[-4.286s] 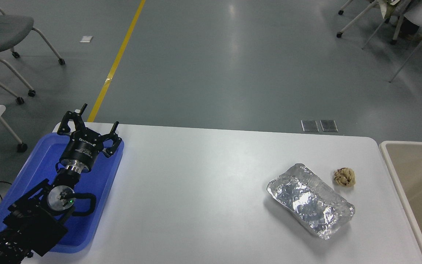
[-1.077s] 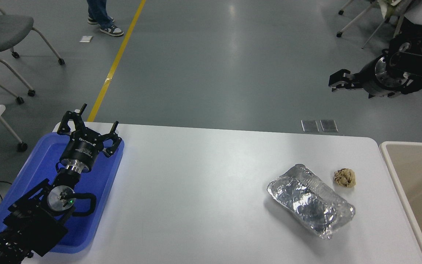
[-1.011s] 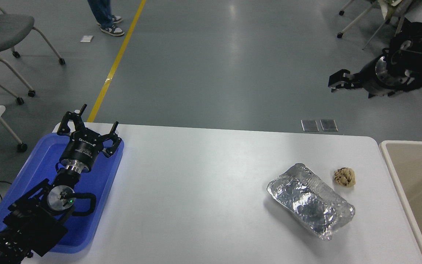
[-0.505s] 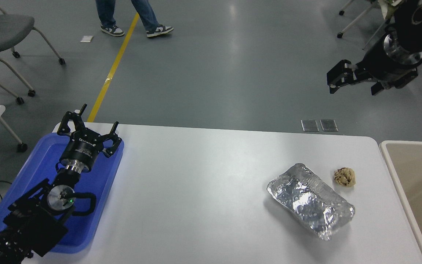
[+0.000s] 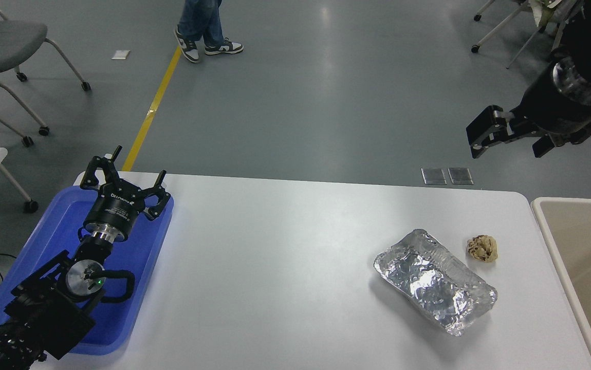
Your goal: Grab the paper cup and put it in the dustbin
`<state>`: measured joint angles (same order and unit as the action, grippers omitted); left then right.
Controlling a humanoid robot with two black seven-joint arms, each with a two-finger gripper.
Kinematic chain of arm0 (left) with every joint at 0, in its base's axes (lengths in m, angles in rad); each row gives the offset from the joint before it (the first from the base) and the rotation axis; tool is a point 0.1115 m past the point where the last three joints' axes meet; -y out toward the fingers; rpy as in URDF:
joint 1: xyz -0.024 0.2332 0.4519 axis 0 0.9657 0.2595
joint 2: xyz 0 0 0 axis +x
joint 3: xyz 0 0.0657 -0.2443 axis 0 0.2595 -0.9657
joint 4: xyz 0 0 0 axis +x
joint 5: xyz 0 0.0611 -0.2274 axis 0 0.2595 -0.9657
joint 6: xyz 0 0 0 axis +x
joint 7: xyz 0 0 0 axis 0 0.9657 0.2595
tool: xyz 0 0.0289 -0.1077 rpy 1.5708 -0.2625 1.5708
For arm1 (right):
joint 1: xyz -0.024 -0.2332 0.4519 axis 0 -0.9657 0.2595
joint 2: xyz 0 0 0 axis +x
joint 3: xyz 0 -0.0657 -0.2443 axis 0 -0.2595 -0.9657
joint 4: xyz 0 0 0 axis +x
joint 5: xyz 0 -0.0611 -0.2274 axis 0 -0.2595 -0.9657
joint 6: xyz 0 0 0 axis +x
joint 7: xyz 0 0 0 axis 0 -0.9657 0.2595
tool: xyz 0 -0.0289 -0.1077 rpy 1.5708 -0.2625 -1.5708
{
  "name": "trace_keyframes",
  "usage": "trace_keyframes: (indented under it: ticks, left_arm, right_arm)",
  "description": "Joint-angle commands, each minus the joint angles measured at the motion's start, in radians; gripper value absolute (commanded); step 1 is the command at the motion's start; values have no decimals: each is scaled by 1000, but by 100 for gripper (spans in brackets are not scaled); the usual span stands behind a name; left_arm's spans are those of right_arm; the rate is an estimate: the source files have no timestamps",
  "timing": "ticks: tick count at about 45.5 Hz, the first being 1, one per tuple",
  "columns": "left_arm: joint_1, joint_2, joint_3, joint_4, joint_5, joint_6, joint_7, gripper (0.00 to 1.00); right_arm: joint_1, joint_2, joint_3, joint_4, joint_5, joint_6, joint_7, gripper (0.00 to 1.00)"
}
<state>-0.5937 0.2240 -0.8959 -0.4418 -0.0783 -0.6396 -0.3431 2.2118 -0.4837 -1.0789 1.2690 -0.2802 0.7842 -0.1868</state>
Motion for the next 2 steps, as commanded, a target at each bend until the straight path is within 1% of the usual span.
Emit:
trace_keyframes:
  ticks: [1, 2]
  left_arm:
    - [0, 0, 0, 0, 0, 0, -1, 100]
    - [0, 0, 0, 0, 0, 0, -1, 100]
  right_arm:
    - [-9, 2, -6, 16, -1, 1, -2, 100]
    - [-9, 2, -6, 15, -2, 1, -2, 100]
